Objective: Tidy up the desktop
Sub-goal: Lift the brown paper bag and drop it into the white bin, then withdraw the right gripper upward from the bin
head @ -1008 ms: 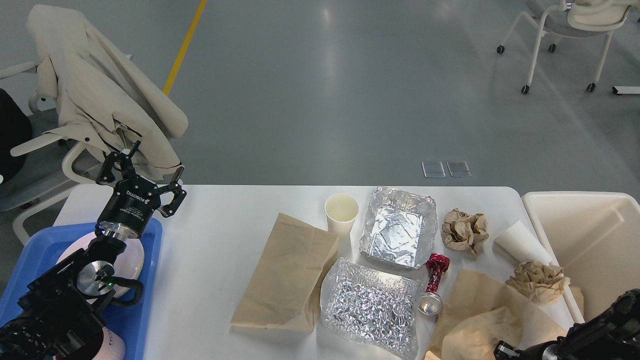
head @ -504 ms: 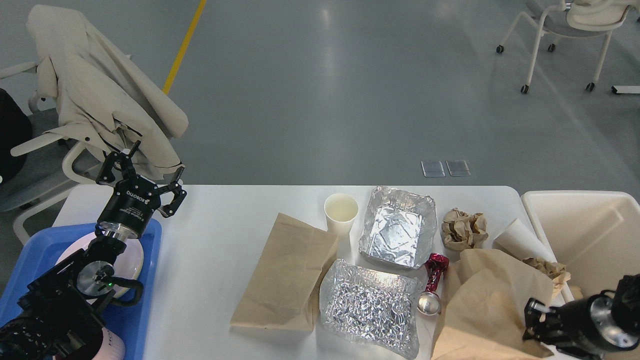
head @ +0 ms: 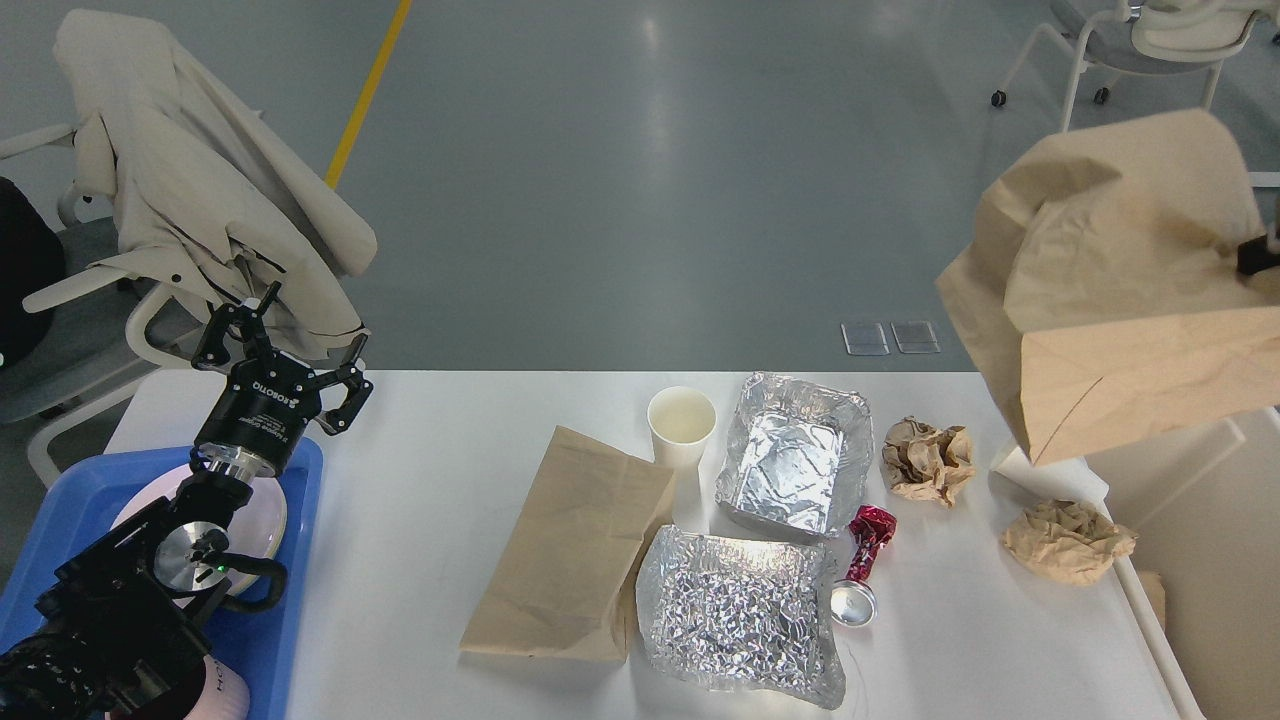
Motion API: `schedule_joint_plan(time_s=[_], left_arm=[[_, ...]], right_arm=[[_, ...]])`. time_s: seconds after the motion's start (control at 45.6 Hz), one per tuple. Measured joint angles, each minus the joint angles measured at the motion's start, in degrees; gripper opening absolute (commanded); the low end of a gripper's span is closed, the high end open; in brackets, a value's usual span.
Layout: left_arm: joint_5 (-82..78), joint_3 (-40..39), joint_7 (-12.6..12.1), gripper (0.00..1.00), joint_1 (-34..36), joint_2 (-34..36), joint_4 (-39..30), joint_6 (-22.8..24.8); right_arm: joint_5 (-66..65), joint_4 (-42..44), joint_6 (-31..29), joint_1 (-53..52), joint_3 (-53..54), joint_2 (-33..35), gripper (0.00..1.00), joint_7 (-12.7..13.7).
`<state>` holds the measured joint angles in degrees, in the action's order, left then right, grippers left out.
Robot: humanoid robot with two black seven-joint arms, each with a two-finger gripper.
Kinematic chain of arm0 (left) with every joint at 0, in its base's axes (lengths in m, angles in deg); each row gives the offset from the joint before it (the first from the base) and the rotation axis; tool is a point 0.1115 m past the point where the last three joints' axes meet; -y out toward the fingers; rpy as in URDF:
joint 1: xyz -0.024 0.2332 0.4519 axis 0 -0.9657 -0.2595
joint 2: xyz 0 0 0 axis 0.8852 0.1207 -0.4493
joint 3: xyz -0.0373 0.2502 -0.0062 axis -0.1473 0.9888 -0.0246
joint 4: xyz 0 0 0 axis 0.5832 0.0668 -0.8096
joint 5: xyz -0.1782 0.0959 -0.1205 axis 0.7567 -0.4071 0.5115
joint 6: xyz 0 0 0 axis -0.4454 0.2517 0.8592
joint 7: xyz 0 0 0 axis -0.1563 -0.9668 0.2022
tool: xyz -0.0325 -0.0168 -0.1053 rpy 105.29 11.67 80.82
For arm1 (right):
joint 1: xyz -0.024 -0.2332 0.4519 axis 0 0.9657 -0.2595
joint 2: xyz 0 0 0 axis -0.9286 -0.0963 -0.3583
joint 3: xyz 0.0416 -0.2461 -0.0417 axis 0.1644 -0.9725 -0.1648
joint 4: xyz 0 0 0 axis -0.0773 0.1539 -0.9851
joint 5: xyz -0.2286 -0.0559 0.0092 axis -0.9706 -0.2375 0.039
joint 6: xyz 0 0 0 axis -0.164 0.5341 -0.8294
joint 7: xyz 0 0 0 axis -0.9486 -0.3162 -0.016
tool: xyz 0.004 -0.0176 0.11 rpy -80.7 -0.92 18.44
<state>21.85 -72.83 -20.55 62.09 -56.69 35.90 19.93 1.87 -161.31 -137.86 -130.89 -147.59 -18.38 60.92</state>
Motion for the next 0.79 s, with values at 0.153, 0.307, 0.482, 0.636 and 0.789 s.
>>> schedule_joint_plan(time_s=[0.153, 0.307, 0.482, 0.636, 0.789], left_arm=[[0.0, 0.0, 0.0, 1.0, -0.03, 0.0, 0.0, 0.0], [0.0, 0.0, 0.01, 1.0, -0.03, 0.0, 0.0, 0.01], [0.0, 0.0, 0.02, 1.0, -0.03, 0.0, 0.0, 0.01], [0.0, 0.01, 0.02, 1.0, -0.01, 0.0, 0.0, 0.01], [0.01, 0.02, 0.02, 1.0, 0.0, 0.0, 0.0, 0.01]], right_arm=[[-1.86, 6.09, -1.42, 0.04, 1.19, -1.87, 0.0, -1.1], [-7.98, 10.53, 1.99, 6.61, 1.21, 0.35, 0.0, -1.12], [-14.01, 23.74, 22.29, 29.86, 1.73, 6.16, 0.0, -1.58], [-12.85, 36.84, 43.62, 56.84, 6.02, 6.59, 0.0, -2.66], [-1.59, 49.69, 54.25, 83.87, 17.42, 1.22, 0.0, -2.8]])
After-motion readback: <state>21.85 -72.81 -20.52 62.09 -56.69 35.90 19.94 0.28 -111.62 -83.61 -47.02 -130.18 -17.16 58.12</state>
